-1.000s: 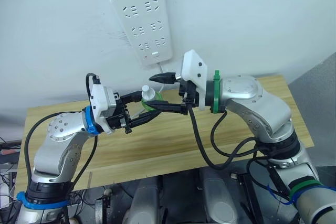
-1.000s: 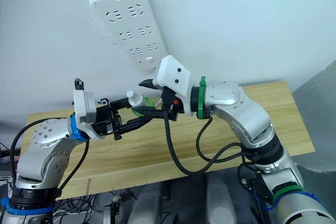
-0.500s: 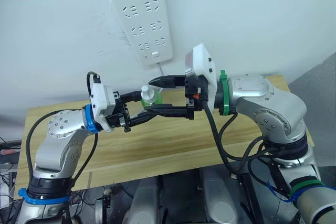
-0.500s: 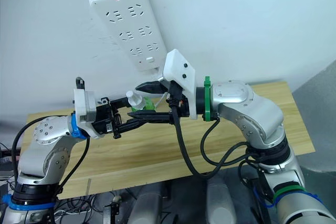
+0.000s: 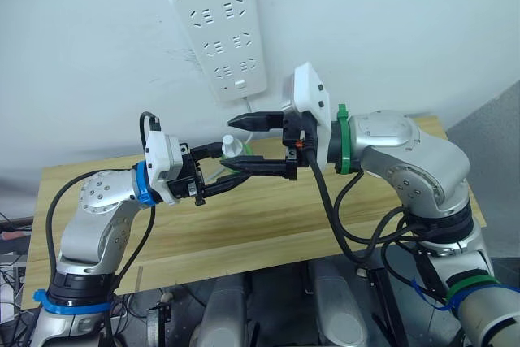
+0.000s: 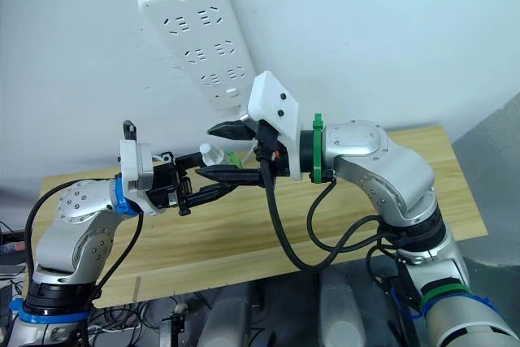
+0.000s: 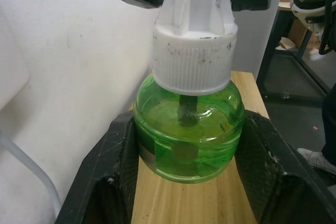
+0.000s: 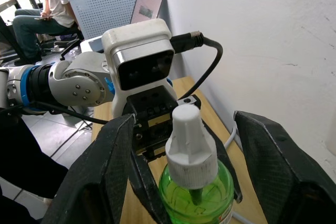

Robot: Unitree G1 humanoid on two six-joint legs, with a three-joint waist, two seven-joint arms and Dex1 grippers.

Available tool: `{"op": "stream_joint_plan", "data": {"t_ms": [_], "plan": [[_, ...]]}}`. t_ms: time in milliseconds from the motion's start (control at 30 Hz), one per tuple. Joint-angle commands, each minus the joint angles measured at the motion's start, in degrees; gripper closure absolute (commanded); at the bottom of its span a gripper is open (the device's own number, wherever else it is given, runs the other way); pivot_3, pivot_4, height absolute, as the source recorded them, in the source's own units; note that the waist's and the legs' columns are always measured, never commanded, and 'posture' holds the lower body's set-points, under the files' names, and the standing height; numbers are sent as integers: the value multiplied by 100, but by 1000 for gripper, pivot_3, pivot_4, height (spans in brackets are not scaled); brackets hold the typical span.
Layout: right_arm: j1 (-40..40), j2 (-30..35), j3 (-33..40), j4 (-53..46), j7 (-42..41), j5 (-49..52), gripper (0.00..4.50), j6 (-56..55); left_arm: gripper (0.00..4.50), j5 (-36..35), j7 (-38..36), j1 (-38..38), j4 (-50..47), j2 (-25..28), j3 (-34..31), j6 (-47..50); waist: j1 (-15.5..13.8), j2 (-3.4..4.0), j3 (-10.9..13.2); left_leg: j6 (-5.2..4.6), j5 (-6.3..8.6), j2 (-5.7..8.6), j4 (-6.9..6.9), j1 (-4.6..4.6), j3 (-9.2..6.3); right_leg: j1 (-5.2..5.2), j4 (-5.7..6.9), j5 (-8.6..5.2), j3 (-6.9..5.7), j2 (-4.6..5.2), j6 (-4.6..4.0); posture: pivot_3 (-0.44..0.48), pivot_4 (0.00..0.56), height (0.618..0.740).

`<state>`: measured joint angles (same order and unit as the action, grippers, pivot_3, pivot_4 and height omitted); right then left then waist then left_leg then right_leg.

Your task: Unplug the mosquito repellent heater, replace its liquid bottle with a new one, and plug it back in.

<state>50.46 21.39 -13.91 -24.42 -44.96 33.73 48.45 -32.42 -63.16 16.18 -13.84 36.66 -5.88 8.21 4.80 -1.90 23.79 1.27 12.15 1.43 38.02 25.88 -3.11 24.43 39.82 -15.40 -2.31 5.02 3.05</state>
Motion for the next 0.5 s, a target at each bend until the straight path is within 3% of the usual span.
{"op": "stream_joint_plan", "data": {"t_ms": [33, 133, 267, 500], "plan": [[104, -61, -39, -120, -11, -27, 1720, -138, 2276, -8, -16, -6, -124, -32, -8, -104, 1, 0, 0, 0, 0, 0, 0, 0, 0, 0, 1, 0, 0, 0, 0, -165, 334, 734], [102, -62, -55, -112, -16, -54, 2583, -151, 2276, -12, -13, -2, -122, -35, -9, -98, 0, 0, 0, 0, 0, 0, 1, 0, 0, 0, 2, 0, 0, 0, 0, -165, 334, 734], [85, -61, -73, -122, -27, -74, 4080, -147, 2276, -18, -11, 3, -114, -27, -21, -95, 0, 0, 0, 0, 0, 0, 1, 0, 1, 0, 1, 0, 0, 0, 0, -164, 336, 734], [68, -60, -72, -138, -26, -62, 4192, -152, 2276, -24, -24, -33, -108, 5, -53, -82, 0, 0, 0, 0, 0, 0, 1, 0, 0, 0, 2, 0, 0, 0, 0, -160, 337, 734]]}}
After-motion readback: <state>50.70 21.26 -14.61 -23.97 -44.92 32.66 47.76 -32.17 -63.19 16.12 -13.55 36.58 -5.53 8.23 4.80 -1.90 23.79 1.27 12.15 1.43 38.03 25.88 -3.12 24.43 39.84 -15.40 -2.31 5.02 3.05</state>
